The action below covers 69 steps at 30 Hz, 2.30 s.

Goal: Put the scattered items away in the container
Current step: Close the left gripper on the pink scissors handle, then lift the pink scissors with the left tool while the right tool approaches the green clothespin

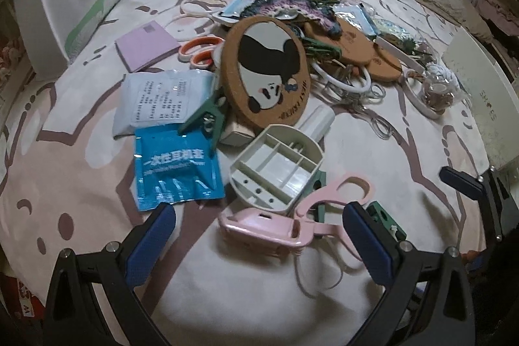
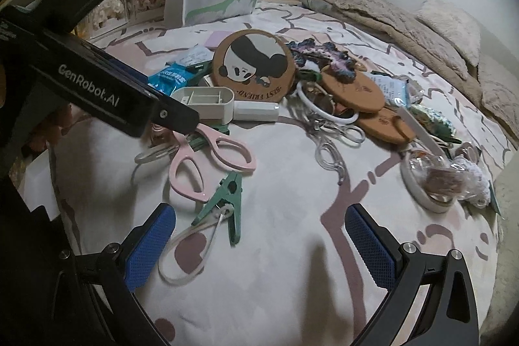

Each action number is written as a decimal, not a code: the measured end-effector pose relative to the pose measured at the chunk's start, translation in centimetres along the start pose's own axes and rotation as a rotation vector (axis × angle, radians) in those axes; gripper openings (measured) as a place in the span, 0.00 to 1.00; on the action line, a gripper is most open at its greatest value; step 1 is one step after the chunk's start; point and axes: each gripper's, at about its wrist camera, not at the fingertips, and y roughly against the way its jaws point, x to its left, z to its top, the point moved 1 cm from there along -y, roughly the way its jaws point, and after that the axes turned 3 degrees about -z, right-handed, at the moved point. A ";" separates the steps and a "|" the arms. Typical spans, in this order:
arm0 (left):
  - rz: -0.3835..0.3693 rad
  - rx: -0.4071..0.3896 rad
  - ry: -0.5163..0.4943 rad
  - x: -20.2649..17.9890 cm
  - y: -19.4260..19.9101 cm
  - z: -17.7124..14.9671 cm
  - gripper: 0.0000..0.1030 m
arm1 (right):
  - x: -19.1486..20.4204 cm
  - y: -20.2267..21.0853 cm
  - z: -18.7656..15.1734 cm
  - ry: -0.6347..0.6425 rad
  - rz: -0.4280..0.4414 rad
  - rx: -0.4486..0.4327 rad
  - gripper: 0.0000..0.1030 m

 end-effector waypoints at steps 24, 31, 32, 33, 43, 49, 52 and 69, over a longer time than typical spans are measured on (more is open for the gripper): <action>-0.008 0.052 -0.028 -0.7 -0.9 -0.5 0.70 | -0.5 -1.9 -1.4 -0.087 0.082 0.010 1.00; -0.046 0.031 0.025 0.4 0.5 -0.4 0.59 | -0.9 -1.7 -1.7 -0.093 0.084 0.001 1.00; -0.047 0.025 0.031 0.5 0.7 -0.4 0.59 | -1.0 -1.6 -1.8 -0.096 0.083 0.000 1.00; -0.048 0.021 0.035 0.6 0.8 -0.4 0.59 | -1.1 -1.5 -2.0 -0.100 0.080 -0.001 1.00; -0.098 -0.034 0.047 0.1 2.5 0.2 0.59 | -3.1 0.9 -3.2 -0.171 0.096 0.008 1.00; -0.125 -0.064 0.041 -0.3 3.3 0.3 0.59 | -5.0 0.8 -3.6 -0.235 0.051 0.043 1.00; -0.133 -0.064 0.031 -0.7 3.3 0.3 0.59 | -4.4 0.7 -3.8 -0.176 0.014 0.048 1.00; -0.174 -0.067 -0.037 -3.4 3.2 -0.4 0.59 | -5.9 1.4 -5.7 -0.014 -0.062 0.147 1.00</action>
